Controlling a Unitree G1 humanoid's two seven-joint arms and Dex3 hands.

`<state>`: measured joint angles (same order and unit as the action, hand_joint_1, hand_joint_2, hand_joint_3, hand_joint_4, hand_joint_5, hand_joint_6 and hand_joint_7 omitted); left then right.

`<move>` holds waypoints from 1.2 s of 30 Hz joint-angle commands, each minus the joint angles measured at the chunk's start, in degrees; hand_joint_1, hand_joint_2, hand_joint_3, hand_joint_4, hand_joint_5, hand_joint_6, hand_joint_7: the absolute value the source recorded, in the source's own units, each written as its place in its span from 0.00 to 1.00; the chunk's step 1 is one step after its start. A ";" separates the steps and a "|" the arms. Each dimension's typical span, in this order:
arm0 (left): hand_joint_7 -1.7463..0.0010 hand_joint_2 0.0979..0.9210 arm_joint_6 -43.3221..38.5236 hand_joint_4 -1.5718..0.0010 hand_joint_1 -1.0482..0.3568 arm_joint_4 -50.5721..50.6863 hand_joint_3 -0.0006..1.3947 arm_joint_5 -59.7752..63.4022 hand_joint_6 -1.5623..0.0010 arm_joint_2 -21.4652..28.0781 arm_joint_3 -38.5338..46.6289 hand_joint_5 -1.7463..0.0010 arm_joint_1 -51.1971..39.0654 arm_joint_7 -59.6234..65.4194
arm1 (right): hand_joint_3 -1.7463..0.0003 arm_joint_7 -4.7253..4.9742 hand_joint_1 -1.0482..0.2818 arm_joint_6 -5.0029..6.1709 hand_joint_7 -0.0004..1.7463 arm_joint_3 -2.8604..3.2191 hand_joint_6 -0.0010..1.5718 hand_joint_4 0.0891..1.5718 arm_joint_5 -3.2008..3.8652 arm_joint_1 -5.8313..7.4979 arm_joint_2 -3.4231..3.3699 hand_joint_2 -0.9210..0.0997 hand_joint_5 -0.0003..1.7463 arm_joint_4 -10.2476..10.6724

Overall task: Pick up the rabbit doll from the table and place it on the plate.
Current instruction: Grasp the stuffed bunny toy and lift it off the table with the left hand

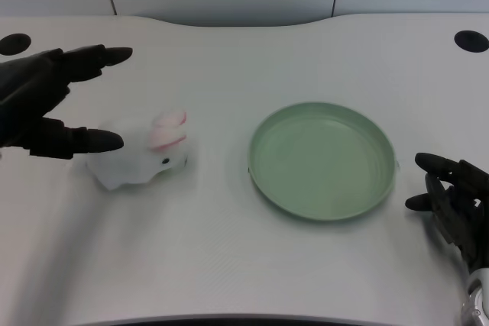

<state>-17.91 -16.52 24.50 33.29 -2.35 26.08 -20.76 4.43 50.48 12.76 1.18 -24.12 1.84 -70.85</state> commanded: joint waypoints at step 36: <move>1.00 0.95 6.47 1.00 0.00 -57.85 0.00 19.27 1.00 -16.64 -31.64 1.00 30.98 7.43 | 0.82 -1.72 0.46 3.28 0.19 0.73 0.59 0.55 1.20 3.61 -0.51 0.00 0.59 2.49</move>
<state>-11.81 -73.33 43.24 16.32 -33.41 57.11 -13.63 2.82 52.95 12.97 1.48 -21.49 0.75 -69.05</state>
